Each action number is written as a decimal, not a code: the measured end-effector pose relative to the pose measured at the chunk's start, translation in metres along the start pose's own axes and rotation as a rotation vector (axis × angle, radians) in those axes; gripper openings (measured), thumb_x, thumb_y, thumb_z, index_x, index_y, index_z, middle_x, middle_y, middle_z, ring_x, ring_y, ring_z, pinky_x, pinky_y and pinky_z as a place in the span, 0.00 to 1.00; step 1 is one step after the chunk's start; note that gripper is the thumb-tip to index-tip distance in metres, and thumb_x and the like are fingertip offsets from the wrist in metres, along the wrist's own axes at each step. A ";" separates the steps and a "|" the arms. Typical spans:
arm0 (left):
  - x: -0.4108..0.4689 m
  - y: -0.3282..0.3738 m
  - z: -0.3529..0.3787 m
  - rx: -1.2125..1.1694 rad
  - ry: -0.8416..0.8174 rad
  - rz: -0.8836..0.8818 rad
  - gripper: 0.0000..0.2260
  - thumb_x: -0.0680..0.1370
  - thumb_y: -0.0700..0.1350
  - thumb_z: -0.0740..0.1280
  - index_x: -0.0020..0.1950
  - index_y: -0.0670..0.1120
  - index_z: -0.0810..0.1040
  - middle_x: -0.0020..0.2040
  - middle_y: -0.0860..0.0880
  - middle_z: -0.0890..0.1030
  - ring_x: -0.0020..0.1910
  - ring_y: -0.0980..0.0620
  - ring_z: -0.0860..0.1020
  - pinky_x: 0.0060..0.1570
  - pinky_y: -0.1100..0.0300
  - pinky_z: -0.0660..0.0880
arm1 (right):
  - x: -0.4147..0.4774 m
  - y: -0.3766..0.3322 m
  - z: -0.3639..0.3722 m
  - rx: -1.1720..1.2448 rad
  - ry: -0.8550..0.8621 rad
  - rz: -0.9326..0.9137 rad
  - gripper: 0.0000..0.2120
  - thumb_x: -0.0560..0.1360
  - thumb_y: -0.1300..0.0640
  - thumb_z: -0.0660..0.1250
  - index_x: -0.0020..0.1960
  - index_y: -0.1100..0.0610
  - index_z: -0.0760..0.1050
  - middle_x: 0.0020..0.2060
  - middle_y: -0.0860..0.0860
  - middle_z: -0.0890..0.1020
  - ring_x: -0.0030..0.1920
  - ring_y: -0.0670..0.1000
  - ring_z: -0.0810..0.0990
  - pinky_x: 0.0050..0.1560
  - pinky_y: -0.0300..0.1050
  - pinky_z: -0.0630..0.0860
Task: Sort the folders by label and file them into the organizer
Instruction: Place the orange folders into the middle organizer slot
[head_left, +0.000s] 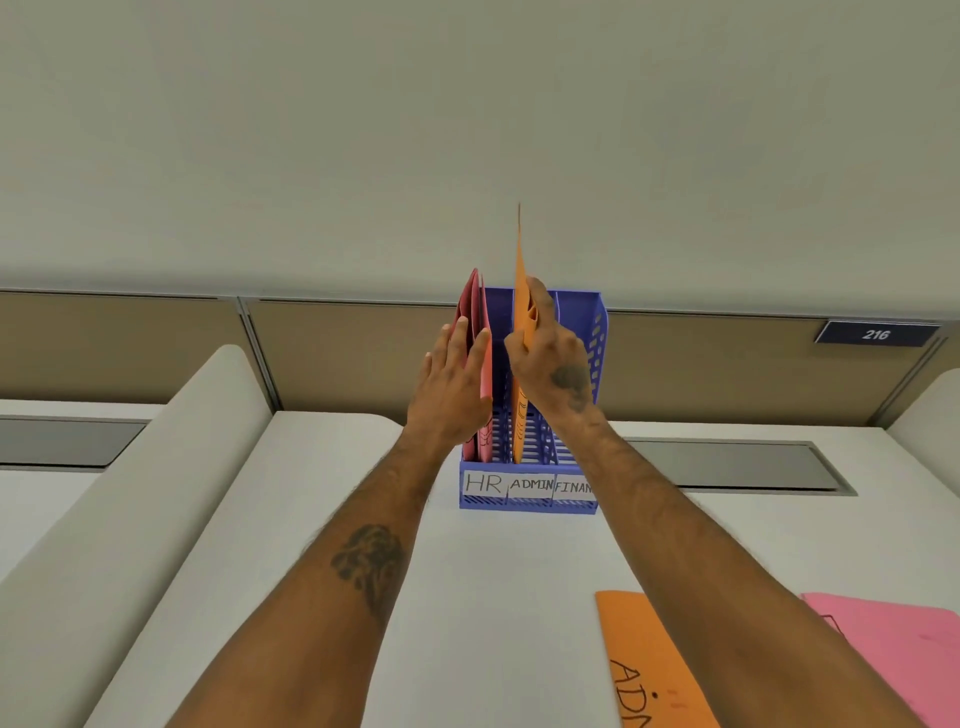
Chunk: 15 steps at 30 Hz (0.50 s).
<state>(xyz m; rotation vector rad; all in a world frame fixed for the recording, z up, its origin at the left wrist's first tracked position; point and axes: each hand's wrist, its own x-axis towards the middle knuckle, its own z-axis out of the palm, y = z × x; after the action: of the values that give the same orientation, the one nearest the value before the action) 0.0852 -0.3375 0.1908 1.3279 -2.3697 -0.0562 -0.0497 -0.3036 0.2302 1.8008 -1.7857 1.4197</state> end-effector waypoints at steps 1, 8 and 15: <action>-0.001 -0.001 -0.001 0.004 -0.004 -0.003 0.42 0.77 0.52 0.68 0.81 0.50 0.42 0.81 0.45 0.41 0.80 0.45 0.39 0.76 0.43 0.47 | -0.005 0.004 0.001 -0.005 0.004 0.012 0.26 0.79 0.59 0.59 0.75 0.60 0.60 0.32 0.54 0.78 0.26 0.51 0.74 0.27 0.47 0.78; 0.000 -0.002 -0.001 0.016 -0.020 -0.007 0.42 0.77 0.51 0.68 0.81 0.51 0.42 0.81 0.46 0.41 0.80 0.45 0.39 0.77 0.44 0.47 | -0.011 0.018 0.005 -0.021 -0.082 0.099 0.27 0.80 0.58 0.60 0.77 0.57 0.56 0.33 0.49 0.73 0.26 0.46 0.71 0.28 0.42 0.75; 0.000 0.000 0.000 0.011 -0.011 -0.006 0.41 0.77 0.49 0.67 0.81 0.50 0.42 0.81 0.45 0.41 0.80 0.45 0.39 0.76 0.45 0.46 | -0.010 0.019 0.022 0.012 -0.291 0.299 0.25 0.81 0.55 0.57 0.76 0.53 0.54 0.36 0.51 0.76 0.30 0.50 0.76 0.34 0.49 0.80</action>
<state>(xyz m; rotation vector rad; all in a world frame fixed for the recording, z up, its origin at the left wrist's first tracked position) 0.0852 -0.3377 0.1904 1.3430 -2.3789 -0.0529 -0.0536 -0.3174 0.2031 1.8879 -2.2778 1.3199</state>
